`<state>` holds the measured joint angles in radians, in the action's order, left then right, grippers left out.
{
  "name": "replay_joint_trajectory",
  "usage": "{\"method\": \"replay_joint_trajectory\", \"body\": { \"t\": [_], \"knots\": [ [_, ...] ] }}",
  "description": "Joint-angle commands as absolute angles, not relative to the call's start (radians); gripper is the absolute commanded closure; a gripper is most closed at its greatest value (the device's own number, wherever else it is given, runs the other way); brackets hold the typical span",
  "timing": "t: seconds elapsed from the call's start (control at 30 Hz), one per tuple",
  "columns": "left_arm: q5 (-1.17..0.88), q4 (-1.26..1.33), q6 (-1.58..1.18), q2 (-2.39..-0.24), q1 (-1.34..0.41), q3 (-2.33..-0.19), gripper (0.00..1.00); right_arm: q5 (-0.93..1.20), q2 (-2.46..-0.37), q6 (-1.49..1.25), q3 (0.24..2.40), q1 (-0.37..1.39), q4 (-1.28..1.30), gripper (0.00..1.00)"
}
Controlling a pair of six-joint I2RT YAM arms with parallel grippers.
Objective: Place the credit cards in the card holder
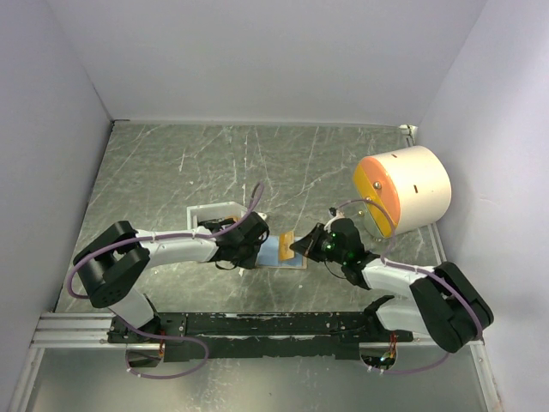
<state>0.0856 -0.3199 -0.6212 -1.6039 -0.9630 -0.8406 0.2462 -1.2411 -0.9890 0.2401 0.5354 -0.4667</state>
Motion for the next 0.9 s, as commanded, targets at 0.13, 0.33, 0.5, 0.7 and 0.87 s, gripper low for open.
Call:
{"method": "replay_joint_trajectory", "body": {
  "t": [0.13,0.33,0.5,0.7,0.87],
  "knots": [
    [0.093,-0.341,-0.637,-1.634,-0.983,-0.851,0.93,0.202,-1.221,-0.964,0.248,0.525,-0.438,1.00],
    [0.093,-0.343,-0.643,-1.635,-0.990,-0.848,0.93,0.186,-1.271,-0.946,0.262,0.524,-0.467,1.00],
    [0.100,-0.346,-0.647,-1.643,-0.994,-0.850,0.93,0.220,-1.314,-0.953,0.262,0.524,-0.524,1.00],
    [0.101,-0.347,-0.648,-1.650,-0.998,-0.856,0.93,0.228,-1.322,-0.962,0.256,0.524,-0.552,1.00],
    [0.105,-0.347,-0.650,-1.658,-1.000,-0.856,0.93,0.233,-1.318,-0.966,0.253,0.523,-0.565,1.00]
  ]
}}
